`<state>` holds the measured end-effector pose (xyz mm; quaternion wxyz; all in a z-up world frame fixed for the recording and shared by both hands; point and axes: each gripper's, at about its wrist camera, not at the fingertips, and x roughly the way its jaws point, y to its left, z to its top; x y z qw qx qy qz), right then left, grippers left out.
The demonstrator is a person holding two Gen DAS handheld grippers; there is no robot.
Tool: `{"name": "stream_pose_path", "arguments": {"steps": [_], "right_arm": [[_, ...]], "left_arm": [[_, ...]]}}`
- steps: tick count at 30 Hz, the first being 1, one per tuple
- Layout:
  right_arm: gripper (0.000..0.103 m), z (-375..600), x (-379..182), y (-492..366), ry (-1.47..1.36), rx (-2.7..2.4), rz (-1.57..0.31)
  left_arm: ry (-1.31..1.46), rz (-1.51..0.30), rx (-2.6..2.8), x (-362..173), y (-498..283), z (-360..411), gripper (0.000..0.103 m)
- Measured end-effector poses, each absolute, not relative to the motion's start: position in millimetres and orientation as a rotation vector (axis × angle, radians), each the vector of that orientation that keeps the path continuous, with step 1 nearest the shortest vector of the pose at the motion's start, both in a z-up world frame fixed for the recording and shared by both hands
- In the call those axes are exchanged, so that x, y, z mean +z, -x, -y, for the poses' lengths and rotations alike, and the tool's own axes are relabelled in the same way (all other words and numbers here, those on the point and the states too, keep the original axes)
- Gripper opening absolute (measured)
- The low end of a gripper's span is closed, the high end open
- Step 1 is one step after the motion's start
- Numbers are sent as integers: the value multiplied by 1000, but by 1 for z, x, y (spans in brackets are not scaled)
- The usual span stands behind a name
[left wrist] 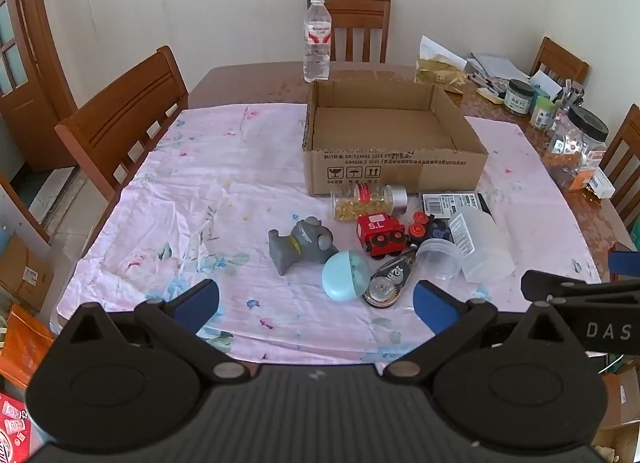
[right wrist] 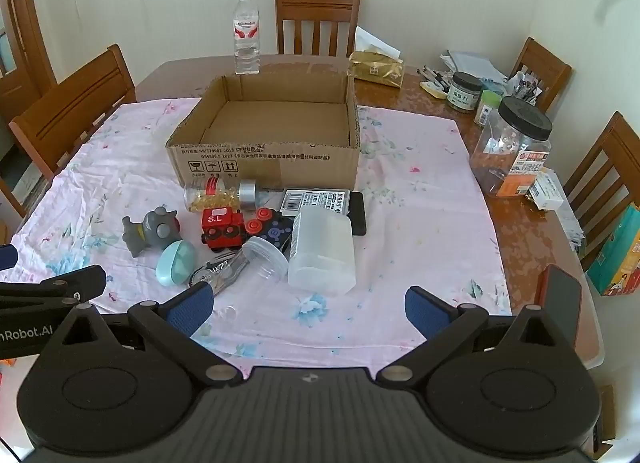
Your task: Organize rigid objects
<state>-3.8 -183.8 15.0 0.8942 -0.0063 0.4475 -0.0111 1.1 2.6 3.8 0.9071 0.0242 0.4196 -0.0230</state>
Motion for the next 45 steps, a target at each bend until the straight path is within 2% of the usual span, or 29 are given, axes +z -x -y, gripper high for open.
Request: {"name": "stream_pose_path", "arguments": {"steps": [45], "right_arm": [[103,190,18,-1,22,-2,-907]], "left_arm": [[-49,-847,-31,15,-2,5,102]]}}
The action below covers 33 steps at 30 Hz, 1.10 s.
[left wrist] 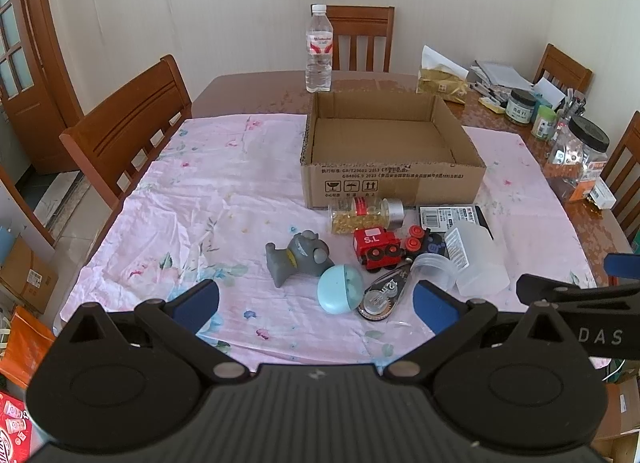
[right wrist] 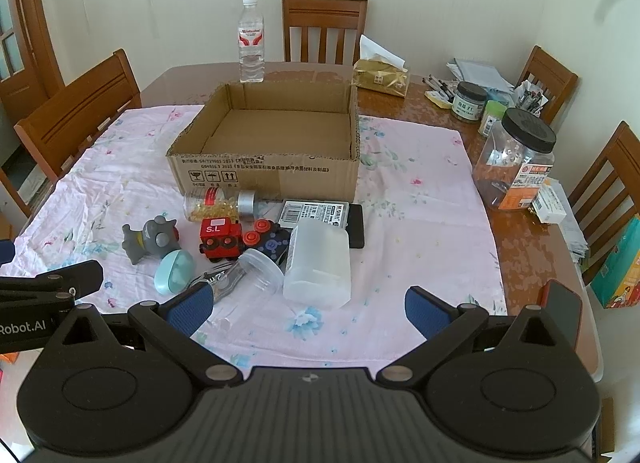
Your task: Organize rigid objects
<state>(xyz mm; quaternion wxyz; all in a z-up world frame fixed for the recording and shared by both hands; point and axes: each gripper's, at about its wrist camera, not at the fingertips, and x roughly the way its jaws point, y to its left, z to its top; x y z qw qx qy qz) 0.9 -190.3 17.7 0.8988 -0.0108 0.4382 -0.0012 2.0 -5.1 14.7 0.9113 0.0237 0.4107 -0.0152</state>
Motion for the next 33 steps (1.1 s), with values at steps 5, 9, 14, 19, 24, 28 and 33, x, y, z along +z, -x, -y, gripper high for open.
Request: {"name": "stream_pose_path", "arguments": {"steps": [5,9,14,19,24,28,33], "right_arm": [[103,193,19,-4,19,-1,-906],[103,195,20,-4,17,3,-894],[103,196,22,-6,19,19,-878],[103,197,21,-6,29,63,-836],[103,199,8,-9,34,108,-808],[103,198,-5,-11,26,144,-807],[103,194,-20,-10,38,194,-817]], "left_arm": [[-57,-839,-34,16,-3,7,102],[-52,-834,-36,17,-5,10,102],[-55,-817,-47,19,-7,10,102],[-45,-809,-60,13,-12,9,103],[-35,-824,-86,-4,-20,6,103],[-31,-830,-79,-20,-27,3,103],[-24,-837,-64,-36,-38,-5,103]]}}
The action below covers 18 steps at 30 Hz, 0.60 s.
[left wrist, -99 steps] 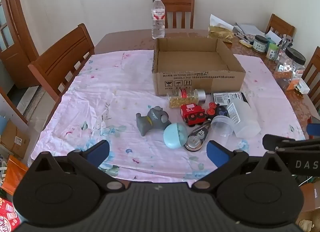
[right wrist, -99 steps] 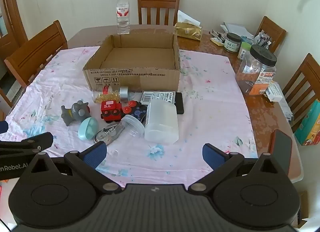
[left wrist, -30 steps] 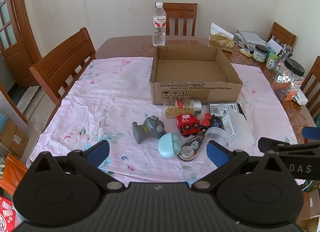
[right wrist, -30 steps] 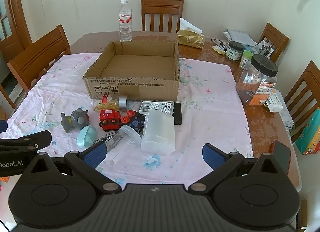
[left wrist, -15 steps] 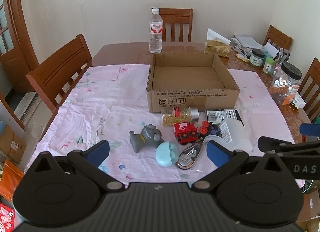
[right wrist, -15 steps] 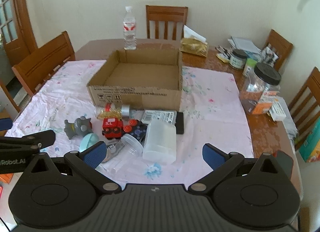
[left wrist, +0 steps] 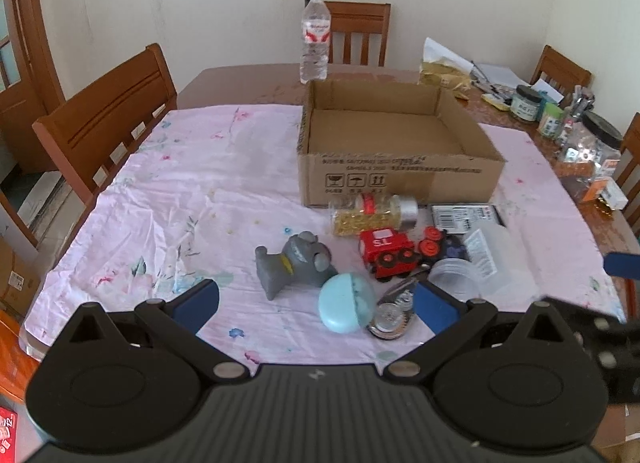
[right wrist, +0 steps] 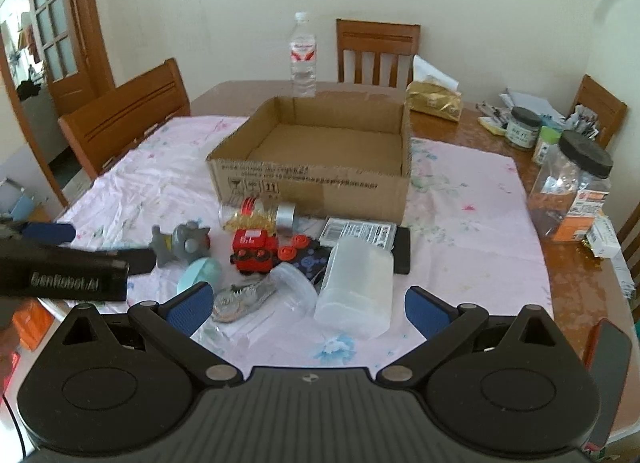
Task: Organize rigid objects
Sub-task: 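Move the left tool to the grey toy while the right tool approaches the clear jar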
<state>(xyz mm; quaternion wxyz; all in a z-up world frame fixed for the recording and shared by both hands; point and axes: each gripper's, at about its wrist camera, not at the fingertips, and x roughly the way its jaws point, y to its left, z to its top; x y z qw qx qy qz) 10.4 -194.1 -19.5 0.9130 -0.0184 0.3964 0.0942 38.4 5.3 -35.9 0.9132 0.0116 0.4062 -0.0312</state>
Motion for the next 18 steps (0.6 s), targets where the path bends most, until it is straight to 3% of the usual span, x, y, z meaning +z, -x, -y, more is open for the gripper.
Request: {"name": "stream_pose_path", "arguments": {"steps": [18], "right_arm": [[103,178,-43,-31,21,173,-908]], "left_arm": [[-27,-912,-51,-99,-139,-21,103]]}}
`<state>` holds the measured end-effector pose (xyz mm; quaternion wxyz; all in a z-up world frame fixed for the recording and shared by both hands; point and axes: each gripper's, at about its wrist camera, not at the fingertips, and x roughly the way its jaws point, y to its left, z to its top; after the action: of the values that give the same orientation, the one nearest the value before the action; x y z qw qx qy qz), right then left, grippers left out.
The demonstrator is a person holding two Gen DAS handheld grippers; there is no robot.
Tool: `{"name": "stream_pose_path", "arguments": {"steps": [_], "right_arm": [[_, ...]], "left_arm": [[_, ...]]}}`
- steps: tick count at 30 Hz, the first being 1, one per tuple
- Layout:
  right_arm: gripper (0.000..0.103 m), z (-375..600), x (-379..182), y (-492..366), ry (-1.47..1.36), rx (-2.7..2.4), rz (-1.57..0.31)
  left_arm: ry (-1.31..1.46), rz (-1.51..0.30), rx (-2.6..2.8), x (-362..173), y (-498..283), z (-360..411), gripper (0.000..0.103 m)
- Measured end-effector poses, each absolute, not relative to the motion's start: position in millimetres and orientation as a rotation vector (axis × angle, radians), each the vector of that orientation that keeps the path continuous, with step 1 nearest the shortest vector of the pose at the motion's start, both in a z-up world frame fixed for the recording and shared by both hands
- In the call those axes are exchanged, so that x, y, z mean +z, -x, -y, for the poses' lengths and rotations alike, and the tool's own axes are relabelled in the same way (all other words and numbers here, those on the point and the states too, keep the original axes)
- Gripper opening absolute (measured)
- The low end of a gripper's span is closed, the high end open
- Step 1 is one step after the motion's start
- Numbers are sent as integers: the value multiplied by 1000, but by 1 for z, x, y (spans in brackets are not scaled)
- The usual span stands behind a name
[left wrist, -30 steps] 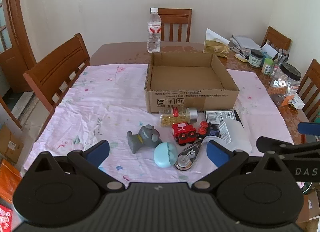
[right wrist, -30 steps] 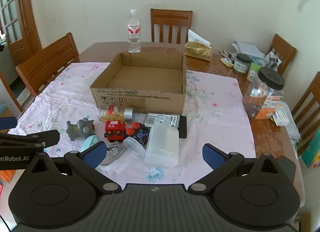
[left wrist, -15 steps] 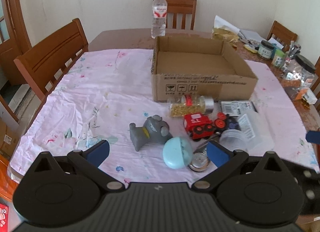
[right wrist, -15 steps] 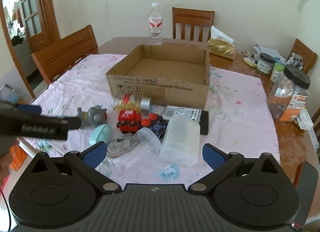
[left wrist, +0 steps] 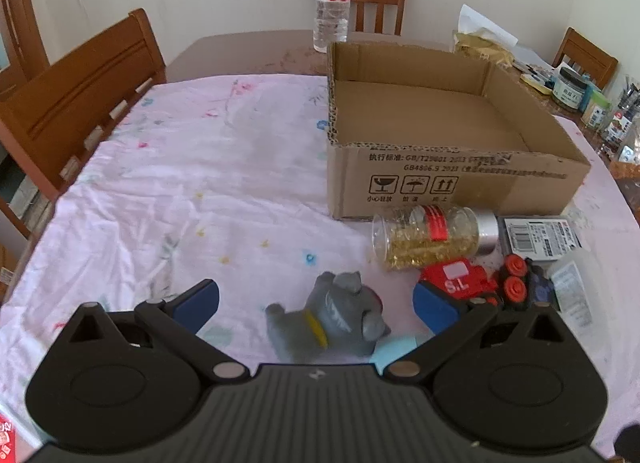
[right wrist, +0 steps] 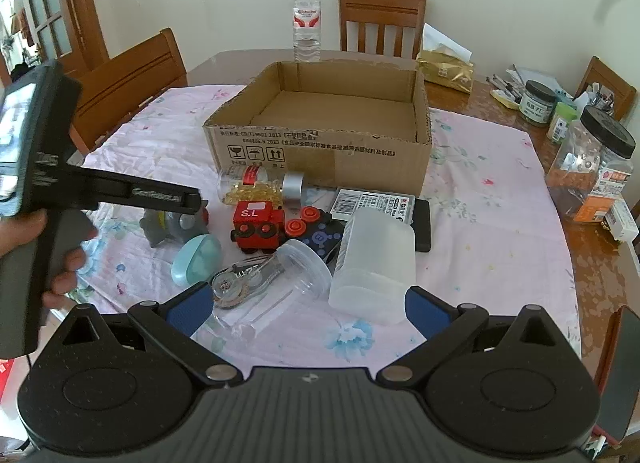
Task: Organize rigid objects
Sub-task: 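Move the left tool to the grey toy while the right tool approaches the clear jar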
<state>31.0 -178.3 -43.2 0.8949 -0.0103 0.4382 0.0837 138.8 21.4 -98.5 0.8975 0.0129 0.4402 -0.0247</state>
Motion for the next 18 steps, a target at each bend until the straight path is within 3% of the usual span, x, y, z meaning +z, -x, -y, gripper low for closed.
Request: {"name": "stream_pose_path", "arguments": {"steps": [18], "right_arm": [[103,146,-62,-74,140,373,-930]], "left_arm": [[-109,-974,-67,-121,-120,-49,103]]}}
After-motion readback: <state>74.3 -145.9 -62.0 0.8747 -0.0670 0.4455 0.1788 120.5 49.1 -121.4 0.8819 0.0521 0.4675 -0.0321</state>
